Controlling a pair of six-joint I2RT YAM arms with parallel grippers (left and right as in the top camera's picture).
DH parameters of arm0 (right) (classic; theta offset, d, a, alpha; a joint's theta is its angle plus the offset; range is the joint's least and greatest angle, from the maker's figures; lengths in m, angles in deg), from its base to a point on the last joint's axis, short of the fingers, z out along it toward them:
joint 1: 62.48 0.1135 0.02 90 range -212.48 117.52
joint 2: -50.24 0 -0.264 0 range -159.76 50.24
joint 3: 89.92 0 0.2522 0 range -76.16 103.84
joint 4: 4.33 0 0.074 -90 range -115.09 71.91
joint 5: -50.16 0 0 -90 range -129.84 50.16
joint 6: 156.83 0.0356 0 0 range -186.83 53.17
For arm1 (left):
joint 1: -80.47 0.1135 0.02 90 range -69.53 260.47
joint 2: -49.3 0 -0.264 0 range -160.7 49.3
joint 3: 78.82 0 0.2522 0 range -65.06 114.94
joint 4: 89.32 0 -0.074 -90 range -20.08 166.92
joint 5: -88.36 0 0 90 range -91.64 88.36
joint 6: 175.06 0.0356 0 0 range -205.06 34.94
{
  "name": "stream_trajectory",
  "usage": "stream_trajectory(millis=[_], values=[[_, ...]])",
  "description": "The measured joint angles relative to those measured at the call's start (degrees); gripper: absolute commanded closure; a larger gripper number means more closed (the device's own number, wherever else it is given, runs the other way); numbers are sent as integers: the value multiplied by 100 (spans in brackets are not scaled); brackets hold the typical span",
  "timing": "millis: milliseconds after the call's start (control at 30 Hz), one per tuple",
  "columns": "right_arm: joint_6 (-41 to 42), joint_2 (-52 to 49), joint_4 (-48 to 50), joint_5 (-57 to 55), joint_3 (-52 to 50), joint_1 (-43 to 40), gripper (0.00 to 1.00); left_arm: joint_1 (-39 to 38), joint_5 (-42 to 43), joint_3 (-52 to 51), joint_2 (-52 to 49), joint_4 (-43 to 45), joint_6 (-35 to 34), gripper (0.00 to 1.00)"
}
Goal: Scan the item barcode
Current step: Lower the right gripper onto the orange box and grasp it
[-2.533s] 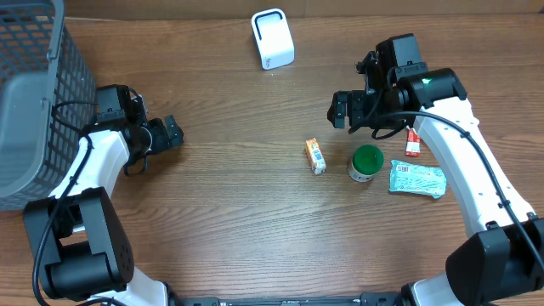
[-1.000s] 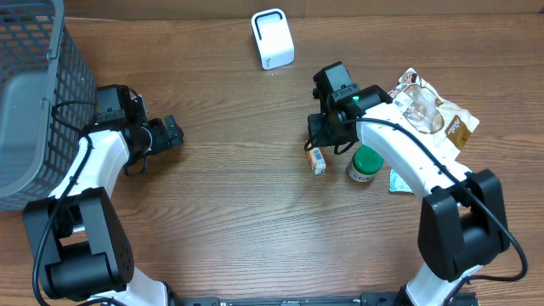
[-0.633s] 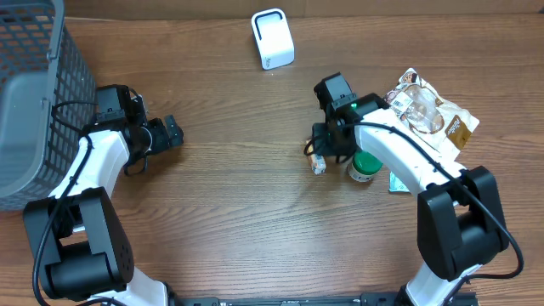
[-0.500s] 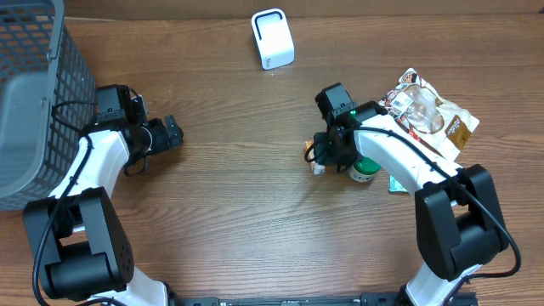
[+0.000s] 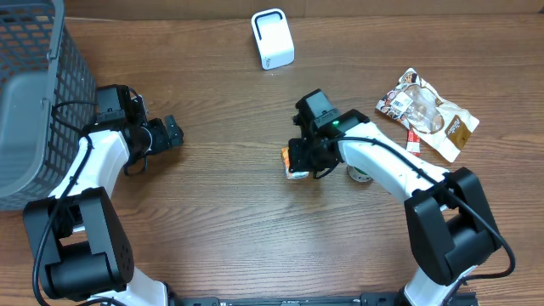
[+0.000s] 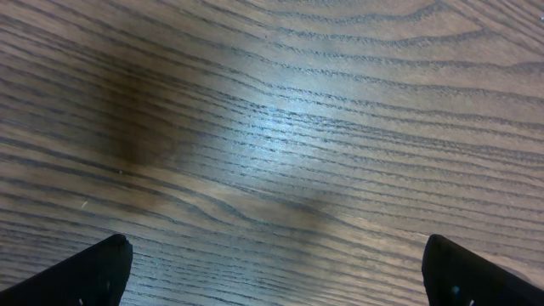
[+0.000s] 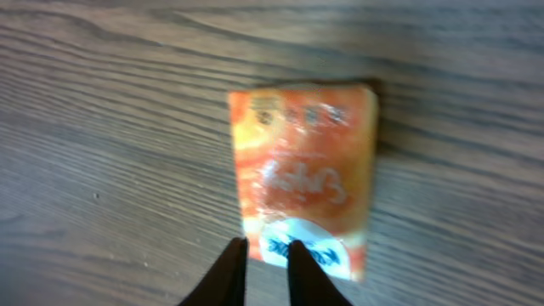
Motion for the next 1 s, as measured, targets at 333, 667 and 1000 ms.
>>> stream_trajectory(millis=[333,667,1000], values=[[-24,0,122,-699,0,-33,74,0,0,0,0,0,0,0],[-37,0,446,-793,-232,-61,69,0,-2,0,0,0,0,0],[31,0,994,-763,-654,-61,71,0,-2,0,0,0,0,0]])
